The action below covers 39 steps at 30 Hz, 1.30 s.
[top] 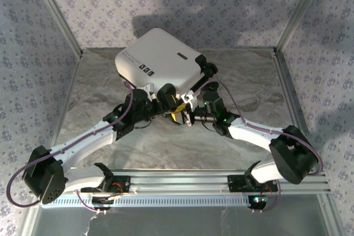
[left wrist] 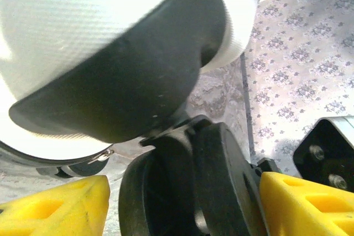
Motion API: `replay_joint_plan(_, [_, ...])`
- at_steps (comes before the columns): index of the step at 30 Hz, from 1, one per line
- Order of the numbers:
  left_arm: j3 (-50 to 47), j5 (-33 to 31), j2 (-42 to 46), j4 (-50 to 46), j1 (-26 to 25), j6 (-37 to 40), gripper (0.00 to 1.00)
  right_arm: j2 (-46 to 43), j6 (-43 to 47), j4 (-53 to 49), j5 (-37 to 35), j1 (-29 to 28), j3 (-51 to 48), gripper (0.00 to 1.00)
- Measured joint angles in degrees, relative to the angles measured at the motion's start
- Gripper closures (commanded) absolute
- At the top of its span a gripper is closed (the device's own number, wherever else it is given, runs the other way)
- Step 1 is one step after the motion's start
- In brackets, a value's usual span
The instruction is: Pack the luggage
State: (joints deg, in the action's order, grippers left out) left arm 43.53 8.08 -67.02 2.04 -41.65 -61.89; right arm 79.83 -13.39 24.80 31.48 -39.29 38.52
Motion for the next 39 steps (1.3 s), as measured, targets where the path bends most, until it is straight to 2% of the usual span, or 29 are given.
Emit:
replay_joint_plan(11, [-0.09, -0.20, -2.23, 1.66, -1.51, -4.85, 0.31, 2.03, 3.87, -2.29, -0.66, -0.02, 0.68, 0.74])
replay_joint_plan(15, [-0.09, -0.26, -2.75, 2.97, -1.66, -6.05, 0.40, 2.03, 4.26, -2.64, -0.61, -0.02, 1.18, 0.75])
replay_joint_plan(20, [-0.09, -1.31, -2.84, 3.85, -1.99, -6.99, 0.45, 2.03, 4.57, -2.71, -0.61, -0.02, 1.18, 0.75])
replay_joint_plan(27, [-0.09, -2.78, -1.64, 2.54, -2.03, -11.15, 0.68, 2.03, 5.79, -1.75, -1.27, -0.02, 0.50, 0.67])
replay_joint_plan(34, [-0.09, -3.74, -0.90, 1.33, -2.25, -11.17, 0.79, 2.03, 8.07, -0.96, -8.59, -1.81, -2.34, 0.63])
replay_joint_plan(39, [-0.09, -3.85, -0.83, 1.49, -2.25, -11.13, 0.83, 3.65, 9.62, 1.51, -13.16, -3.69, -2.89, 0.52])
